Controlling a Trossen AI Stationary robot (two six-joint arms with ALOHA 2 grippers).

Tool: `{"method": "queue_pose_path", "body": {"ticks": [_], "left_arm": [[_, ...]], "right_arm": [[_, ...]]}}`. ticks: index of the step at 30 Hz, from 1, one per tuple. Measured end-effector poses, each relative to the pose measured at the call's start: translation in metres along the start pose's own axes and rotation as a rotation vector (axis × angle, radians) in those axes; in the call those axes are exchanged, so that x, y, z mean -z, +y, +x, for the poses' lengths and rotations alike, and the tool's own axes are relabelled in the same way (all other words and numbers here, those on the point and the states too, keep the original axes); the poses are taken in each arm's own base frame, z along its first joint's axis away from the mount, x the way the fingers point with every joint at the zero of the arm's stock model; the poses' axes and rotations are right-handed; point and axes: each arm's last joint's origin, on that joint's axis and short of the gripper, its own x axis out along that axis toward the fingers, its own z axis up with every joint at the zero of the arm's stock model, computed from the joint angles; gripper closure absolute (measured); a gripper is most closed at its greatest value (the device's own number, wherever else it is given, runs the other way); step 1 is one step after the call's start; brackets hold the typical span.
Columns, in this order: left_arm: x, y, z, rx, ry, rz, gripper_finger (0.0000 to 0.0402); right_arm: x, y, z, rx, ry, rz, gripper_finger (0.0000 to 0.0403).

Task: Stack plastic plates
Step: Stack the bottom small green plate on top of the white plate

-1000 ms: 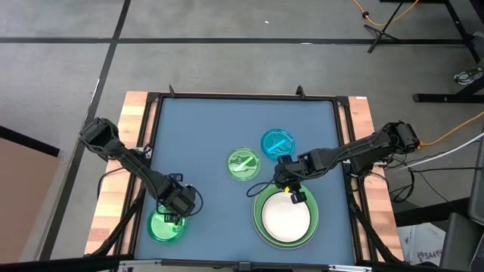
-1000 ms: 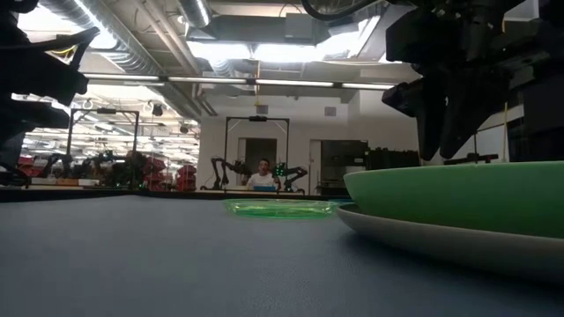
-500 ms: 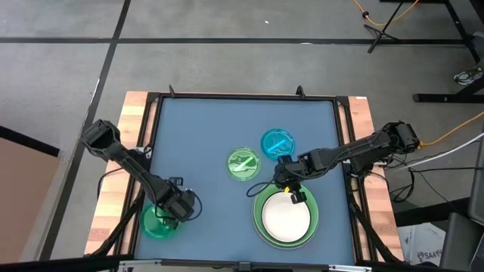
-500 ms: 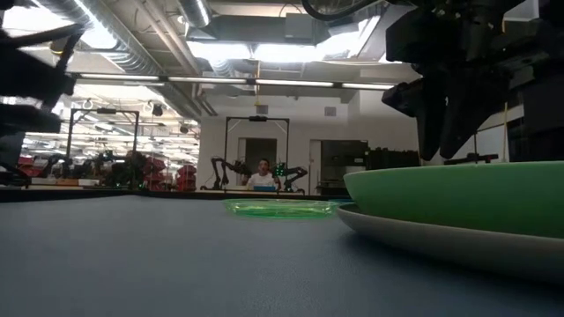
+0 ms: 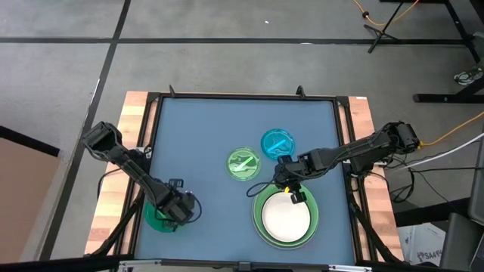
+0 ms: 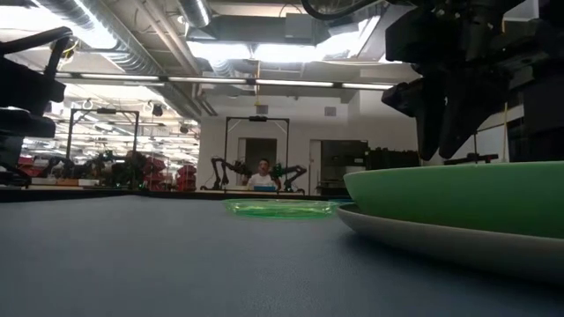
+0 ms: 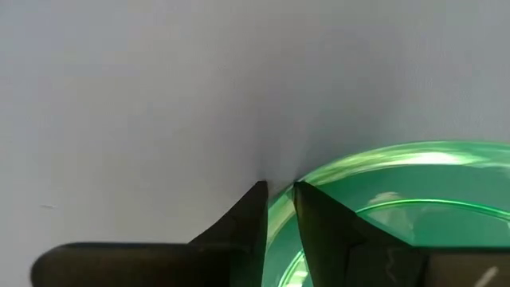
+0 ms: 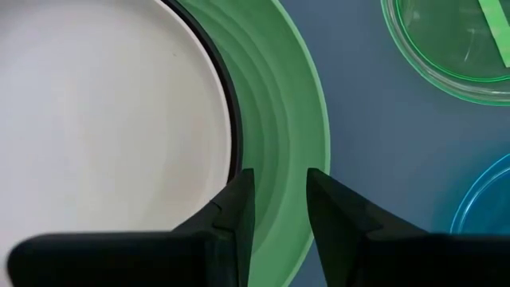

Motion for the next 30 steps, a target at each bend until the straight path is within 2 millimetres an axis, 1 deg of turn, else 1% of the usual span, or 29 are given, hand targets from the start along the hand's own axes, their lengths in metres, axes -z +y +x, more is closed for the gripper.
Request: {"method": "queue_pose_path", "body": {"ticks": [7,12,17,26,30], "left_arm": [[-0.001,0.000,0.000,-0.030,-0.031,0.000,0.0338],[-0.002,0.001,0.000,-0.054,-0.064,-0.057,0.0338],[-0.005,0.001,0.001,-0.088,-0.132,-0.099,0.0338],[-0.007,0.001,0.000,-0.079,-0.140,-0.114,0.0338],[-0.014,0.001,-0.007,-0.096,-0.147,-0.152,0.0338]], "right_arm": [[0.000,0.000,0.000,0.001,0.000,0.000,0.0297],[0.000,0.000,0.000,0.001,0.000,0.000,0.0297],[0.000,0.000,0.000,0.001,-0.001,0.000,0.0297],[0.000,0.000,0.000,0.002,-0.004,-0.001,0.0297],[0.000,0.000,0.000,0.002,-0.004,-0.001,0.0297]]}}
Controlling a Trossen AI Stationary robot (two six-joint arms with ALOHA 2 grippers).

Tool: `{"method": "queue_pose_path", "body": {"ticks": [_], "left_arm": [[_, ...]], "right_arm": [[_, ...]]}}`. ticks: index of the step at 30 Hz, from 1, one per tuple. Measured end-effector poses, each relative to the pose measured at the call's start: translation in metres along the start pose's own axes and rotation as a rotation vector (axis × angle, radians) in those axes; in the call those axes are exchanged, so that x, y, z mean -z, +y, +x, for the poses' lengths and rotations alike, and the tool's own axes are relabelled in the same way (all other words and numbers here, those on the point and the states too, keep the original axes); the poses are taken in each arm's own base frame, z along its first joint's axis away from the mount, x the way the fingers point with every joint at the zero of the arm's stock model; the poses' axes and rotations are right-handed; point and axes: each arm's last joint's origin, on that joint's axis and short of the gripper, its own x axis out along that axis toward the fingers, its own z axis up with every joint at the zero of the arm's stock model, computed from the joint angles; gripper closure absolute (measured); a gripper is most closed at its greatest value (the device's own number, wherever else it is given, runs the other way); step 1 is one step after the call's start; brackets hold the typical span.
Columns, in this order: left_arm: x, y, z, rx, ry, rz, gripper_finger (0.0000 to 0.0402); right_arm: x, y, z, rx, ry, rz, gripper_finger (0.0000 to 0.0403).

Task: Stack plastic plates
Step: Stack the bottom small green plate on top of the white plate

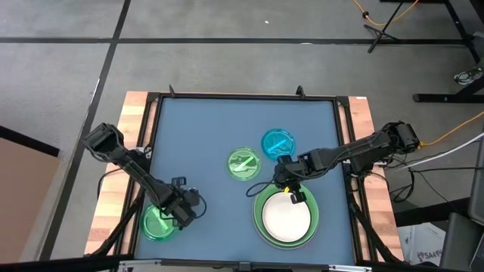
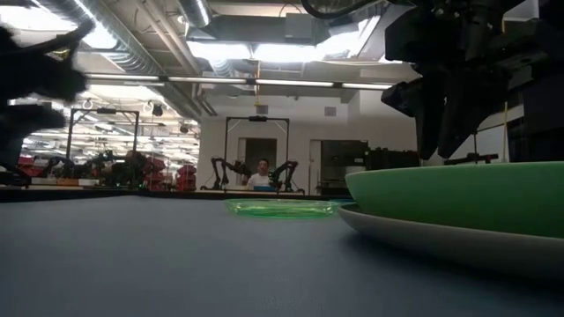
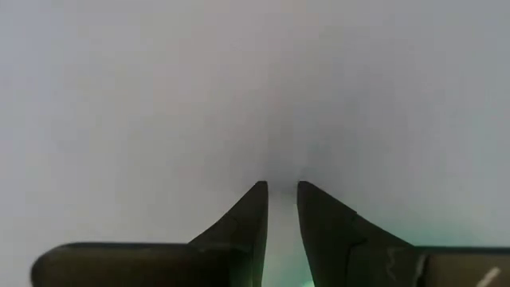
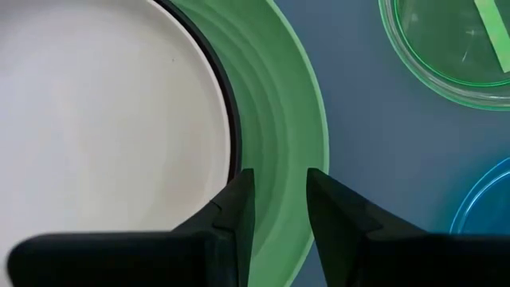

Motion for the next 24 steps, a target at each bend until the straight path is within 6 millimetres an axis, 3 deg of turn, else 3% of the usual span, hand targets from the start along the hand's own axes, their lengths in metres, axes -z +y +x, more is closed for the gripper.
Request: {"method": "queue_pose_path", "body": {"ticks": [7,11,18,24], "left_arm": [[-0.020,-0.005,-0.037,-0.016,0.021,-0.015,0.0338],[-0.016,-0.012,-0.049,0.032,0.103,-0.014,0.0338],[0.010,-0.027,-0.049,0.108,0.249,-0.070,0.0338],[0.028,-0.037,-0.037,0.135,0.218,-0.086,0.0338]], "right_arm": [[0.000,0.000,0.000,0.000,-0.004,0.000,0.0297],[0.000,0.000,0.000,0.000,-0.004,-0.001,0.0297],[0.000,0.000,0.000,0.000,-0.004,-0.001,0.0297],[0.000,0.000,0.000,0.000,-0.004,-0.001,0.0297]]}}
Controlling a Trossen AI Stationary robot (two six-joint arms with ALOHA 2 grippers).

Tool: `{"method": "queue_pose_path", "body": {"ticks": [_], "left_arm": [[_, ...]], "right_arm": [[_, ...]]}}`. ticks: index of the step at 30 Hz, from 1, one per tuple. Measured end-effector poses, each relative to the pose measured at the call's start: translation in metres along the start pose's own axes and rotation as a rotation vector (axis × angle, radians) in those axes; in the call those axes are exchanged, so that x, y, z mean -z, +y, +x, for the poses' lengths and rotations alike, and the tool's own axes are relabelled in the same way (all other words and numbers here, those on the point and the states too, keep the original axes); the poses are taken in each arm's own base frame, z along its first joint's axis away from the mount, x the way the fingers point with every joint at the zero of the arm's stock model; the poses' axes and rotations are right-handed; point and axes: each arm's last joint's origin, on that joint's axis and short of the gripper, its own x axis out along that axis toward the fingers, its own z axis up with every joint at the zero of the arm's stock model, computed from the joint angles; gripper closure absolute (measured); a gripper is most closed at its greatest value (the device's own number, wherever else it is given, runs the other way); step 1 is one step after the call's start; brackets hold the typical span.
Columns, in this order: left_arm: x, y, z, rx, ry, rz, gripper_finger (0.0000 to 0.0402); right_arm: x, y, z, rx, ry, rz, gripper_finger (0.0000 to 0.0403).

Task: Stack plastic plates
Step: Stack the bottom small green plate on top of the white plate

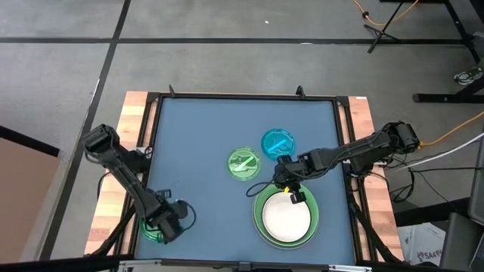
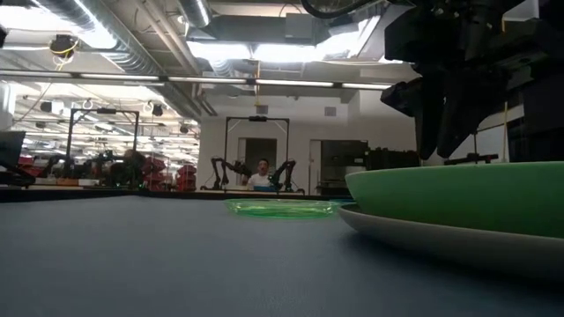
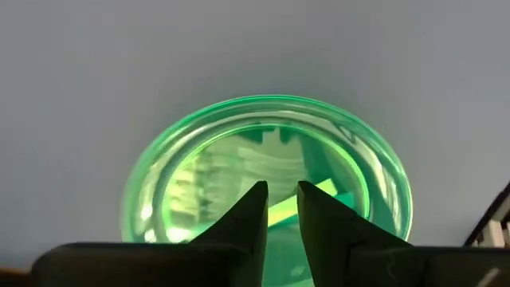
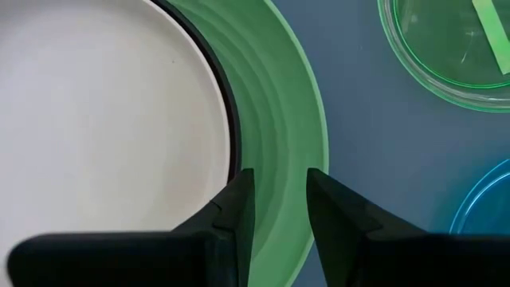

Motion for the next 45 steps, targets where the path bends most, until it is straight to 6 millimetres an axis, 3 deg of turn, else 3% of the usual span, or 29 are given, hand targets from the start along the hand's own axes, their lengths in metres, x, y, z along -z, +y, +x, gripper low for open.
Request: {"method": "queue_pose_path", "body": {"ticks": [9,26,32,45], "left_arm": [[0.000,0.014,0.032,0.044,-0.079,-0.092,0.0338],[-0.033,0.031,0.028,0.048,-0.151,-0.151,0.0338],[-0.038,0.028,0.017,0.045,-0.213,-0.153,0.0359],[-0.046,0.040,0.020,-0.016,-0.275,-0.198,0.0388]], "right_arm": [[0.000,0.000,0.000,0.000,-0.002,0.000,0.0297],[-0.001,-0.001,0.000,0.027,-0.010,0.000,0.0297],[-0.001,-0.001,0.000,0.027,-0.010,0.000,0.0297],[-0.001,-0.001,0.000,0.018,-0.010,0.000,0.0298]]}}
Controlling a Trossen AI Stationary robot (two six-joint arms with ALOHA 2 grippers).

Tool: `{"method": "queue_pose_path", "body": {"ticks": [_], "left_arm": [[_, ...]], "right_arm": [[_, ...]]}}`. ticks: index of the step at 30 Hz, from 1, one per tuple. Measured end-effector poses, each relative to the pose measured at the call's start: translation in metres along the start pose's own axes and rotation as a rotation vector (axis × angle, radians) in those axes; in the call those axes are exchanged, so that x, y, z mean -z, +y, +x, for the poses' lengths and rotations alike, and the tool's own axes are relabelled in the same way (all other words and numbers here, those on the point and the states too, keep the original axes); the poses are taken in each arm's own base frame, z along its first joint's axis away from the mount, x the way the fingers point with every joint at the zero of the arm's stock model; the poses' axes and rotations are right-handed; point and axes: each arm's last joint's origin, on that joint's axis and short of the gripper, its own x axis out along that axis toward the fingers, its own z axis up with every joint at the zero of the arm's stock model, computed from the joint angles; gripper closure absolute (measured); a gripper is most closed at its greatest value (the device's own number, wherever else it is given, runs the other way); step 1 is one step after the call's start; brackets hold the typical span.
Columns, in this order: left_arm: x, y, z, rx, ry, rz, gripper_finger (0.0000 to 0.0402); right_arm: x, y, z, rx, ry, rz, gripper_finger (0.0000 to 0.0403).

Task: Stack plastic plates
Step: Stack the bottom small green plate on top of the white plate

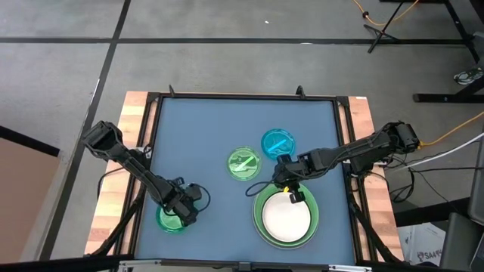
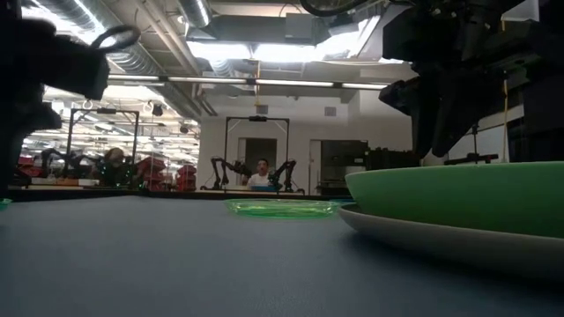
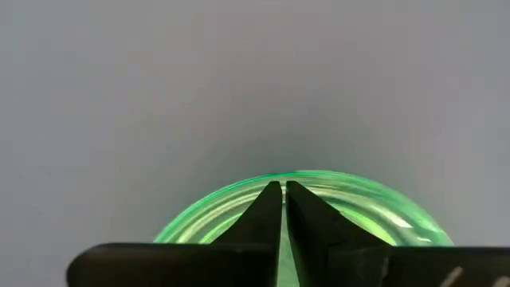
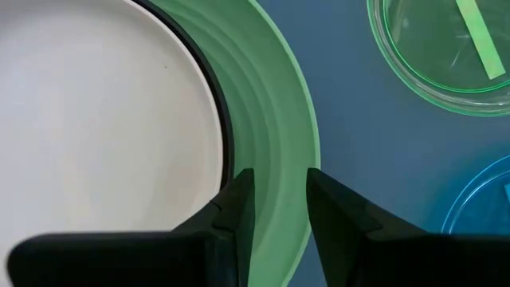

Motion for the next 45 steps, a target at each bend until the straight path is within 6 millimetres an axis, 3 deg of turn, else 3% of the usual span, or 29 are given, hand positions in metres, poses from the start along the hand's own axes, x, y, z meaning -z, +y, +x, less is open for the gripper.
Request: {"method": "queue_pose_path", "body": {"ticks": [14,27,32,45], "left_arm": [[-0.010,0.022,0.022,0.046,-0.004,-0.099,0.0401],[-0.016,0.020,0.024,0.054,-0.101,-0.123,0.0401],[-0.023,0.020,0.025,0.012,-0.226,-0.146,0.0401],[-0.029,0.024,0.025,0.022,-0.221,-0.167,0.0401]], "right_arm": [[0.000,0.000,0.000,0.001,-0.004,0.000,0.0297],[0.000,0.000,0.000,0.001,-0.004,0.000,0.0297],[0.000,0.000,0.000,0.001,-0.004,0.000,0.0298],[0.000,0.000,0.000,0.009,-0.004,0.000,0.0298]]}}
